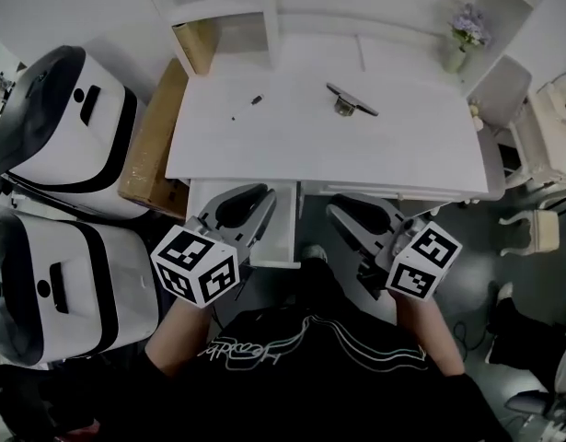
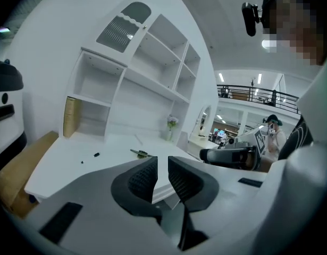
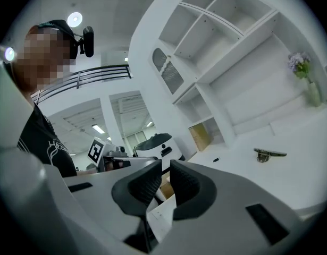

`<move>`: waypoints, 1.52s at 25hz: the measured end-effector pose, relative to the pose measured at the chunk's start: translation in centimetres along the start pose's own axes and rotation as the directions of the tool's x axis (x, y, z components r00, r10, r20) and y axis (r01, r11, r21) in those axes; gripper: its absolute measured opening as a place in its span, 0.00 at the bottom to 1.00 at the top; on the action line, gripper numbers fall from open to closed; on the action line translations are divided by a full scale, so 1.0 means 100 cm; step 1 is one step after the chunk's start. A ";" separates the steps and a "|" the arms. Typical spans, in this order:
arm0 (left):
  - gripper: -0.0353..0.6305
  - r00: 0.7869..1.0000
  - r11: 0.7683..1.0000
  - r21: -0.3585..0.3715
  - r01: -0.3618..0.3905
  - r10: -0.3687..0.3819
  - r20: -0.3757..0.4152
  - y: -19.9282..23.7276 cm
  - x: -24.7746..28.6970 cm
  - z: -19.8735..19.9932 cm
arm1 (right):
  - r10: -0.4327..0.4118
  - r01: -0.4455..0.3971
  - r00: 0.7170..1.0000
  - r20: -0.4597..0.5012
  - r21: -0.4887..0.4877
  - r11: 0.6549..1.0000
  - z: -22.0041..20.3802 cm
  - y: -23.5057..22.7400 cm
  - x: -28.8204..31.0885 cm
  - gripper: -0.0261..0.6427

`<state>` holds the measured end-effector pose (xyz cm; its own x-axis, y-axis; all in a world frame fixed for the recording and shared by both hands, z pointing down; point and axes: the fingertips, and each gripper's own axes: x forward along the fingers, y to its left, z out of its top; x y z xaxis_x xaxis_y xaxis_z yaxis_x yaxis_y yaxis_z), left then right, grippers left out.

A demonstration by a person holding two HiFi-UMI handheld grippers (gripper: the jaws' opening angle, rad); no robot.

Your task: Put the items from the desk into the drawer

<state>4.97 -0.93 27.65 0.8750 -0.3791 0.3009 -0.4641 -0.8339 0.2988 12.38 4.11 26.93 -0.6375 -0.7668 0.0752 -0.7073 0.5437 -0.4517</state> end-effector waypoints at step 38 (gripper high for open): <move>0.29 0.782 0.934 0.250 -0.256 0.352 -0.514 0.354 0.234 -0.067 | 0.101 -0.035 0.964 -0.245 0.263 0.964 -0.033 -0.215 0.100 0.13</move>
<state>8.15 -36.61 51.34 0.4504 -0.3838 0.8061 -0.6225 -0.7822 -0.0246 20.15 -14.11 40.36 -0.7613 -0.6005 0.2447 -0.5796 0.4609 -0.6721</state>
